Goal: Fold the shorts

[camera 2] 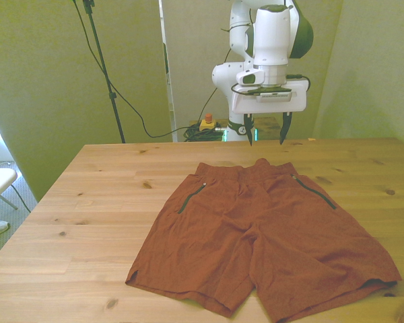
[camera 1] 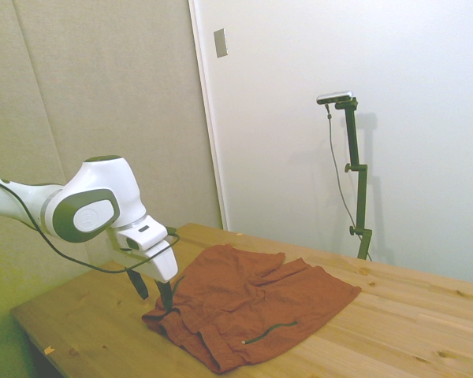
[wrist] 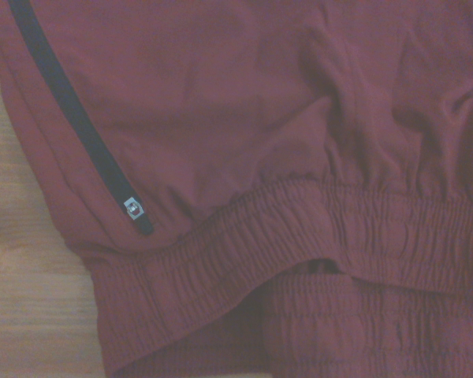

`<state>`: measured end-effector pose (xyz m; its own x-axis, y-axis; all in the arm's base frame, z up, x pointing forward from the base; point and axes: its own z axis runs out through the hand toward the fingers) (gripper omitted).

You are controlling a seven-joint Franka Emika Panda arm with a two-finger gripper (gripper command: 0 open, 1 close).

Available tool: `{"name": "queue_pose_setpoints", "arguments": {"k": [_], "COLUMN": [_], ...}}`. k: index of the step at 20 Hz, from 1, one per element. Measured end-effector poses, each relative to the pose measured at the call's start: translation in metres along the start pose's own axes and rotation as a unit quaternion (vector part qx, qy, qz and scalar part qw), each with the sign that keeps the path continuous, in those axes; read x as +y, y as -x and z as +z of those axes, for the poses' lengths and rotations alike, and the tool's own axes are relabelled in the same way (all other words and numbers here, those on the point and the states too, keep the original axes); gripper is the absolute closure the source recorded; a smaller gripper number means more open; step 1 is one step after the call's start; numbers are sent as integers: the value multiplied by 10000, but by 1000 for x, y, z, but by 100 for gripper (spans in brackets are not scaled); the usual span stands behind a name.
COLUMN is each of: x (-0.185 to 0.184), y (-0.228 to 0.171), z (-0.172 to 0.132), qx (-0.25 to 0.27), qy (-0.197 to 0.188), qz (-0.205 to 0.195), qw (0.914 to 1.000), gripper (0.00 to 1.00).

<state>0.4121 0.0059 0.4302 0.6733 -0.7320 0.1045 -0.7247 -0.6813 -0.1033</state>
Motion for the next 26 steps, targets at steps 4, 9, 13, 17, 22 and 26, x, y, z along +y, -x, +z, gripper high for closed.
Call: {"name": "queue_pose_setpoints", "arguments": {"k": [4, 9, 13, 17, 22, 26], "x": [-6, -56, -79, -77, -78, -79], "y": [-1, 30, 77, 101, 116, 115], "z": [1, 9, 26, 47, 68, 78], "qx": [198, 866, 1355, 1697, 1789, 1881], "qy": [200, 615, 995, 1284, 1406, 1430], "qz": [-253, -851, -1313, -1565, -1854, -1986], "qw": [9993, 9907, 9770, 9645, 9560, 9512], "gripper": [0, 0, 0, 0, 0, 0]}}
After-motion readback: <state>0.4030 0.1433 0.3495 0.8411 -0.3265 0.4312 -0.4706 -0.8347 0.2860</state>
